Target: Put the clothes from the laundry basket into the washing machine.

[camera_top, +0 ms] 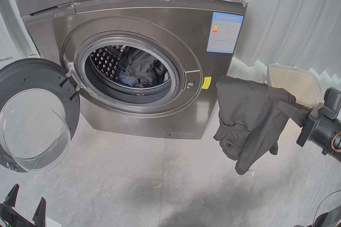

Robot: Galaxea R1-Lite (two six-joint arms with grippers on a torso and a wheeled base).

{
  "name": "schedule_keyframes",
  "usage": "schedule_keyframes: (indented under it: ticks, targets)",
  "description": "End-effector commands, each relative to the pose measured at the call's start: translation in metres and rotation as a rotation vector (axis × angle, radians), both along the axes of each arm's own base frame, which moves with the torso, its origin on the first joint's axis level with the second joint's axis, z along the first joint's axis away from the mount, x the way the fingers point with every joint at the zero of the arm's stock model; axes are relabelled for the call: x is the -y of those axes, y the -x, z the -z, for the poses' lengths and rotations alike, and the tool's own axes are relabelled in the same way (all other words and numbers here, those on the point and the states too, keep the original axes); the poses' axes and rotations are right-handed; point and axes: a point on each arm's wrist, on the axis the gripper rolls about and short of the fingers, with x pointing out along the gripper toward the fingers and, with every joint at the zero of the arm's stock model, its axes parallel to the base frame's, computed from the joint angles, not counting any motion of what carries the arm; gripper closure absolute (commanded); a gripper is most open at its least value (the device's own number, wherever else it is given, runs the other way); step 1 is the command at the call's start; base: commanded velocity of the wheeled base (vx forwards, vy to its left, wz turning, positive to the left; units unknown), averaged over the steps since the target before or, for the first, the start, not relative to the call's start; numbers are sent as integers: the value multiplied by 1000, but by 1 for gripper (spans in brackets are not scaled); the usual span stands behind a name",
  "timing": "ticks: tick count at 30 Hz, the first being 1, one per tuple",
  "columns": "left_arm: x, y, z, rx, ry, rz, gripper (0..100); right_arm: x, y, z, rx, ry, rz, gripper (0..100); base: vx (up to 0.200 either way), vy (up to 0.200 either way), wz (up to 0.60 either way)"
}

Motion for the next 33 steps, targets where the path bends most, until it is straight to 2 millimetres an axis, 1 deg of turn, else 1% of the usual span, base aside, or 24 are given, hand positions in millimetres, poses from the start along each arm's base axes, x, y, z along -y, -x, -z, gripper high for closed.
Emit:
schedule_keyframes:
  ticks: [1, 2, 23, 32, 33]
  targets:
    - [0, 0, 4, 1, 0, 0, 0, 0, 0, 0, -2, 1, 1, 100, 0, 0, 0]
    - [0, 0, 5, 0, 0, 1, 0, 0, 0, 0, -2, 1, 1, 100, 0, 0, 0]
    - [0, 0, 5, 0, 0, 1, 0, 0, 0, 1, -3, 2, -2, 100, 0, 200, 0]
    - [0, 0, 5, 0, 0, 0, 0, -1, -1, 3, -12, 8, -2, 100, 0, 0, 0]
    - [0, 0, 4, 1, 0, 0, 0, -1, -1, 3, -10, 7, -4, 100, 200, 0, 0]
